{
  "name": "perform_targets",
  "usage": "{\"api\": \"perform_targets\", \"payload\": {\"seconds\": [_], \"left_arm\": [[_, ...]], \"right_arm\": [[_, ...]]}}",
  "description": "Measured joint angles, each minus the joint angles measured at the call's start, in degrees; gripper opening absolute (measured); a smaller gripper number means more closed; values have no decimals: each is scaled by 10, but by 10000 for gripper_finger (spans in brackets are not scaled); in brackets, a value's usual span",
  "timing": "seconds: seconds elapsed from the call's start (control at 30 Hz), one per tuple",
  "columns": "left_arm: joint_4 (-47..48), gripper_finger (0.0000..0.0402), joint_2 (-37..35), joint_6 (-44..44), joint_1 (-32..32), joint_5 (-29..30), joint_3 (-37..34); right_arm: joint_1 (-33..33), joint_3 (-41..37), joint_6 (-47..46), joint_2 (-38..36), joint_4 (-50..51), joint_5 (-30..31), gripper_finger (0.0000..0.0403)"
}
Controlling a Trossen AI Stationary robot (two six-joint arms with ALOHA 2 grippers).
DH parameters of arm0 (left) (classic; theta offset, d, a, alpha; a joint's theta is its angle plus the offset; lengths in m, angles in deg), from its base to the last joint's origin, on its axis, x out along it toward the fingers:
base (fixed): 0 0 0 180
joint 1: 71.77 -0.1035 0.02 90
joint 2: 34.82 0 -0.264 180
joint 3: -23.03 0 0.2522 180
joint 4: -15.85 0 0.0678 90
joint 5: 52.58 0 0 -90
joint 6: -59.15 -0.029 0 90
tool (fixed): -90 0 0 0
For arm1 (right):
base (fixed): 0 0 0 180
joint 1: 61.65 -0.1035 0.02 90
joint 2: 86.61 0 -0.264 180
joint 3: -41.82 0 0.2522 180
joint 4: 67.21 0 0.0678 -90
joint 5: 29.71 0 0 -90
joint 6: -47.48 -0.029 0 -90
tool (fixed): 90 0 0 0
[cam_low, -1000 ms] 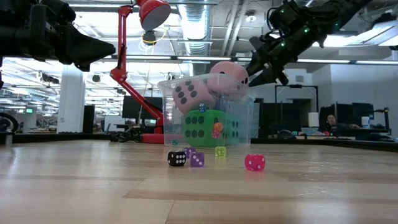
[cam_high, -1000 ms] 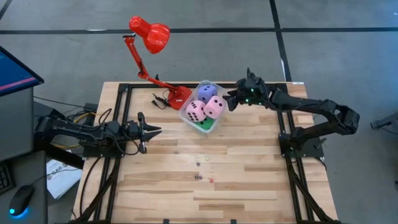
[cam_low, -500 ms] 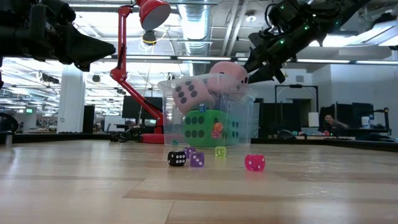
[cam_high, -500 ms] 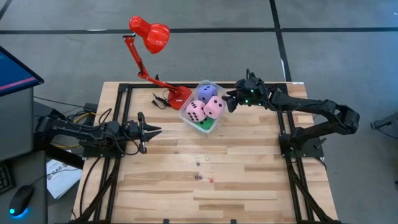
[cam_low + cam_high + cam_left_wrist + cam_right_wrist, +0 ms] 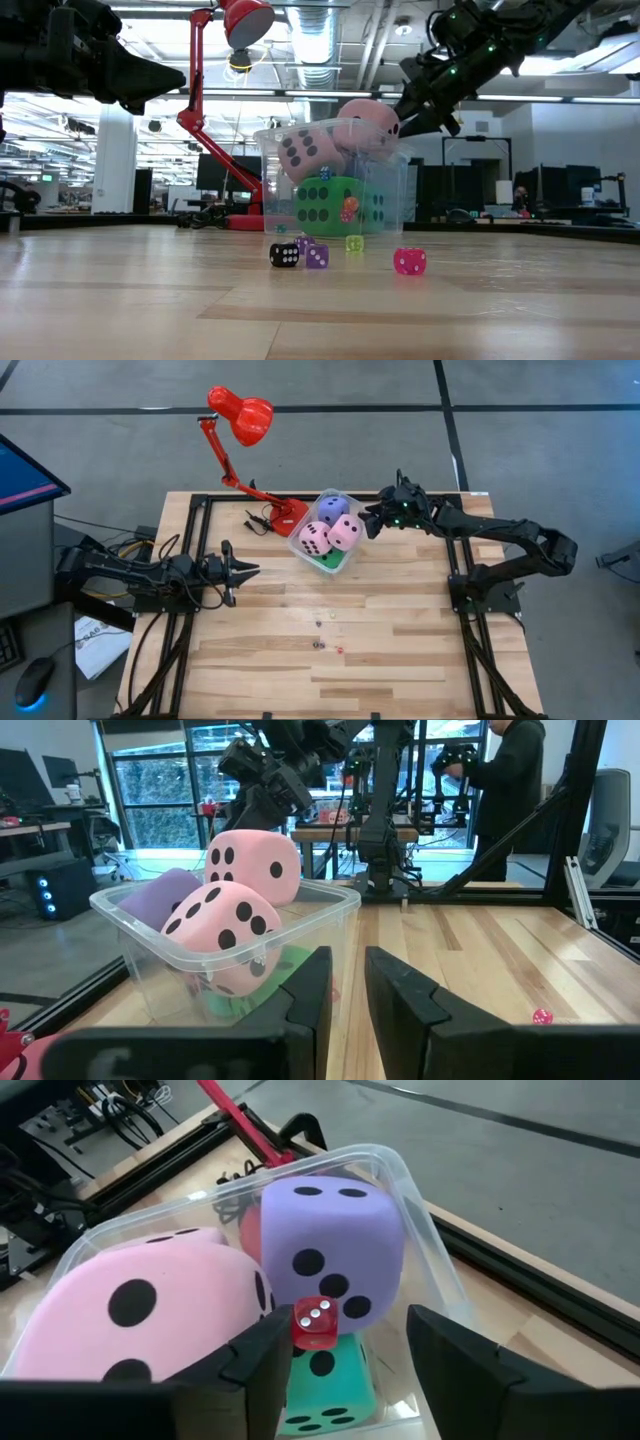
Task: Pick & Place Dice
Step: Put the small red dice into the transparent bin
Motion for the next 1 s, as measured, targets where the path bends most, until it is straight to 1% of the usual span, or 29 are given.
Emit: {"api": "perform_targets", "payload": {"seconds": [0.17, 0.3, 0.4, 0.6, 0.7, 0.77, 1.0], "left_arm": [[0, 53, 0, 0, 0, 0, 0], [0, 53, 0, 0, 0, 0, 0], [0, 53, 0, 0, 0, 0, 0], [0, 53, 0, 0, 0, 0, 0], [0, 53, 0, 0, 0, 0, 0], [0, 53, 0, 0, 0, 0, 0], [0, 53, 0, 0, 0, 0, 0]], "right_arm": [[0, 0, 0, 0, -1, 0, 169], [0, 0, 0, 0, -1, 0, 167], [0, 0, 0, 0, -1, 0, 181], [0, 0, 0, 0, -1, 0, 234], [0, 0, 0, 0, -1, 0, 242], [0, 0, 0, 0, -1, 0, 239], [0, 0, 0, 0, -1, 0, 206]]}}
